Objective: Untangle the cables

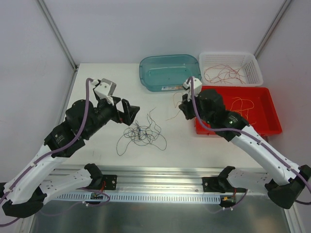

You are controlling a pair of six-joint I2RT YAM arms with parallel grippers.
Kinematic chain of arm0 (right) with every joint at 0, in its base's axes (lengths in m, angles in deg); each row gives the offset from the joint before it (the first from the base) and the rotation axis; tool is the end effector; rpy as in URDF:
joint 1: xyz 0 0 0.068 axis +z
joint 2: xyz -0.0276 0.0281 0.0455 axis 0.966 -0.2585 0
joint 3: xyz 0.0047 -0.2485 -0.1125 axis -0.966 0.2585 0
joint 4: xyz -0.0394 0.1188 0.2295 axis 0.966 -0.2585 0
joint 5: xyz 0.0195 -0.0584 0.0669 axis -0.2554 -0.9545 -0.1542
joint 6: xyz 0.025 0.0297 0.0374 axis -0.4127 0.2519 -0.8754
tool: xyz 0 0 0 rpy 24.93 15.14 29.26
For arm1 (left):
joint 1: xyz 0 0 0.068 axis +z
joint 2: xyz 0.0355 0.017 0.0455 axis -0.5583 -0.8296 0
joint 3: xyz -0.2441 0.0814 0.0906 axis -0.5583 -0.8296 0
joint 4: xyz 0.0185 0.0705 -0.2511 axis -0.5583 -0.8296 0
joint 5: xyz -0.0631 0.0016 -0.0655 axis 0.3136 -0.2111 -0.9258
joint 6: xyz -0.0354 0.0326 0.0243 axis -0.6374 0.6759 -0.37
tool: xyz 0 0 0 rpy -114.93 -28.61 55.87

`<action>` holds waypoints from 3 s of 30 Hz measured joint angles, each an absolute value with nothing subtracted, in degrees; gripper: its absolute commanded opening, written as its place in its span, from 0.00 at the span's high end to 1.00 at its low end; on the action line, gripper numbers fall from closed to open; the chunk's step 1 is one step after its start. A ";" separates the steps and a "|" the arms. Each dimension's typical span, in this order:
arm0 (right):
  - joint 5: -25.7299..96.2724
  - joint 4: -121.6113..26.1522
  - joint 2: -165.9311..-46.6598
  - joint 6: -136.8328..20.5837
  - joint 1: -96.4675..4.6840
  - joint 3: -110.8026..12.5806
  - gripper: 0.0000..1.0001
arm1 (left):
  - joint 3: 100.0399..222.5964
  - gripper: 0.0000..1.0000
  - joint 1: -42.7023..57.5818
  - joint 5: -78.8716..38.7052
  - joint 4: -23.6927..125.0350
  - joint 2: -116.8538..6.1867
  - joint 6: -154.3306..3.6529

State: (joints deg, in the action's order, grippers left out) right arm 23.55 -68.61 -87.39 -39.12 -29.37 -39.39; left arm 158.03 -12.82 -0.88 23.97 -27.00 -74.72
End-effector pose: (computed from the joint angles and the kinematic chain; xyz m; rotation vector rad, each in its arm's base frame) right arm 0.1707 0.1710 0.3894 -0.8720 1.6803 0.3331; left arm 0.1106 -0.1077 0.4482 0.3633 1.6141 -0.6193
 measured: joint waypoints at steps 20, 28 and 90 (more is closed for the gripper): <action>21.91 -67.80 -99.41 -43.71 -70.57 -37.55 0.87 | 135.58 0.01 -7.91 17.11 27.27 -28.00 -66.31; 20.87 -68.46 -104.35 -46.80 -73.76 -36.44 0.29 | 135.26 0.01 -5.50 17.19 27.14 -30.60 -65.80; 27.93 -76.37 -92.44 -42.80 -30.33 -58.75 0.99 | 133.73 0.65 0.40 2.24 27.73 -60.55 -101.71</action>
